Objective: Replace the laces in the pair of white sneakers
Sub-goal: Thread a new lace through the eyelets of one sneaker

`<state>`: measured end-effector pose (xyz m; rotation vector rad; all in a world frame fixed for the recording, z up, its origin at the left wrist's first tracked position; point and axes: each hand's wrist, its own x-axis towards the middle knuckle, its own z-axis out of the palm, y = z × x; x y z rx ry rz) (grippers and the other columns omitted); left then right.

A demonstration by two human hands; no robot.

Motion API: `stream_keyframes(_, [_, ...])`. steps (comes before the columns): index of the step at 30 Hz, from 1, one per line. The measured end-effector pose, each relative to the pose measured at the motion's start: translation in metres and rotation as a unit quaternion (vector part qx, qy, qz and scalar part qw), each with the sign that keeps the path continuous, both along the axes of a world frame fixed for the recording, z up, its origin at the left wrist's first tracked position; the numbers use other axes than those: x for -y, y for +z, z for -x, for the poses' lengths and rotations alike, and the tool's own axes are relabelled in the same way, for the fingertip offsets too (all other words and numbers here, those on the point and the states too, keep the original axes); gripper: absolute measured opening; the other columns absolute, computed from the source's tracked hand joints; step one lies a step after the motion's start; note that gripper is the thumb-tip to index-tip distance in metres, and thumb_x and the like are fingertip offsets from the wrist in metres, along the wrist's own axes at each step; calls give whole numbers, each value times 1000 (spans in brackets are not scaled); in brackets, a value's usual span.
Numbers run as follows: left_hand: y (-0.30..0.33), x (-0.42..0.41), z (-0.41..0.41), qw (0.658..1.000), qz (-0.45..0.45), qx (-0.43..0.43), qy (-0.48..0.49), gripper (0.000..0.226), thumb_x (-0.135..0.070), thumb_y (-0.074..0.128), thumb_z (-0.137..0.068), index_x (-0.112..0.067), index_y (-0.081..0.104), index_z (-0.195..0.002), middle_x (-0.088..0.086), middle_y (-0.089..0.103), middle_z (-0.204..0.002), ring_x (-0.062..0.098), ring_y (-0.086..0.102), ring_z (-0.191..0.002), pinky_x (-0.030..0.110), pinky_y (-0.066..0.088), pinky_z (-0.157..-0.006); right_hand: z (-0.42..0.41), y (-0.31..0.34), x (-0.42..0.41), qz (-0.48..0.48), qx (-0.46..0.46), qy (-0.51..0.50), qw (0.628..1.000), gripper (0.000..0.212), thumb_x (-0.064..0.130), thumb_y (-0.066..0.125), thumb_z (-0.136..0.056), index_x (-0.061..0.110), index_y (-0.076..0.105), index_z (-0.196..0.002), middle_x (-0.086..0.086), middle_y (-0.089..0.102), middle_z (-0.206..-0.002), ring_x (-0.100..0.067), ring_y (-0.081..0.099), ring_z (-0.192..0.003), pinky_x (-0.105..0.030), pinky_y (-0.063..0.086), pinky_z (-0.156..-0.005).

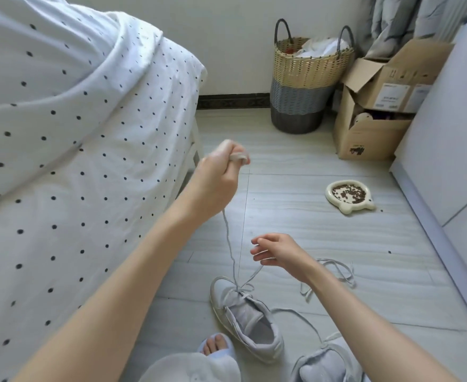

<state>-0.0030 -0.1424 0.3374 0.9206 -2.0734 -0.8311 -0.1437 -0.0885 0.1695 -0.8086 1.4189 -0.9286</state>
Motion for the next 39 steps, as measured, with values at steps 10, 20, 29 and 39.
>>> stream_keyframes(10, [-163,3,-41,896,-315,294,-107,7,-23,59,-90,-17,60,-95,4,71,-93,16,65,-86,25,48,-77,42,-126,-47,-185,-157,-17,970,14,9,47,-93,9,60,-88,-5,60,-74,-15,55,-63,-23,43,-57])
stream_keyframes(20, [-288,-3,-35,928,-345,133,37,19,0,53,-91,-15,64,-92,0,72,-83,7,69,-79,25,50,-80,68,-245,-91,-288,-495,126,810,18,17,55,-81,12,62,-96,-9,65,-104,-29,57,-102,-32,40,-81])
stream_keyframes(29, [-301,-11,-22,906,-414,67,58,10,-4,52,-93,-6,59,-100,4,72,-88,7,66,-66,16,52,-66,65,-236,-77,-222,-390,46,893,5,12,53,-86,12,51,-81,-7,66,-82,-25,61,-83,-31,42,-73])
stream_keyframes(39, [-158,10,-3,959,-274,-48,54,21,-5,54,-92,-16,66,-79,3,65,-72,5,61,-60,23,55,-69,44,-21,-11,-8,105,-149,983,11,-1,54,-89,4,63,-85,-6,64,-64,-9,57,-50,-17,46,-52])
